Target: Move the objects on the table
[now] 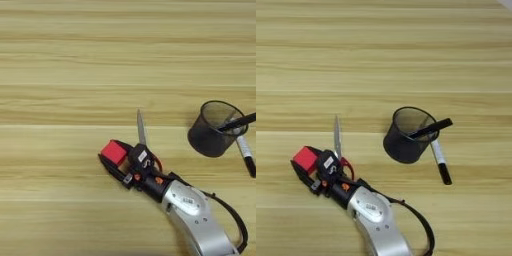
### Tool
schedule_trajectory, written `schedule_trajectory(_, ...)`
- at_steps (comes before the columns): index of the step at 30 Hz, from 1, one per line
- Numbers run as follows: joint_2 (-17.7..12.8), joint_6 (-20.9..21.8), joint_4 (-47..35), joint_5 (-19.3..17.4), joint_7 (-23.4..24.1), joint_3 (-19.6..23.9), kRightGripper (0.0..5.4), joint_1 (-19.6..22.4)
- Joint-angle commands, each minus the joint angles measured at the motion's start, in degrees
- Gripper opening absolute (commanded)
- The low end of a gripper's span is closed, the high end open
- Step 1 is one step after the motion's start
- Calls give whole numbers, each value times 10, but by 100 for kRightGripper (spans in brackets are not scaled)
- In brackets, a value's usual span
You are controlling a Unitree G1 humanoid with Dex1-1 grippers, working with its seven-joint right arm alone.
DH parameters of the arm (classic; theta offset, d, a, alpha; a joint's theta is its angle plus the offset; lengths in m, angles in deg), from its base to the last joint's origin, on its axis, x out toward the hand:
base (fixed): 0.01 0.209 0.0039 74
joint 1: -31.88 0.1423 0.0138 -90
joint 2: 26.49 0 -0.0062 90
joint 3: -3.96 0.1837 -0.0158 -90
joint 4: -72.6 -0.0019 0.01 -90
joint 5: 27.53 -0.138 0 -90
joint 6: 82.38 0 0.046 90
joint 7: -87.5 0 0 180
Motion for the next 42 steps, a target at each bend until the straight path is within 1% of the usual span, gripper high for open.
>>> schedule_trajectory(1,5,19,-31,-15,14,13,225,16)
schedule_trajectory(12,13,30,-39,-29,23,28,225,18)
schedule_trajectory(16,18,38,-41,-32,33,40,225,22)
schedule_trajectory(23,28,46,-27,-32,71,79,225,41)
schedule_trajectory(29,32,58,-11,-23,106,105,225,56)
schedule_trajectory(33,28,71,2,2,132,113,225,62)
schedule_trajectory(37,30,69,13,4,147,119,224,67)
schedule_trajectory(42,31,51,25,5,169,133,224,73)
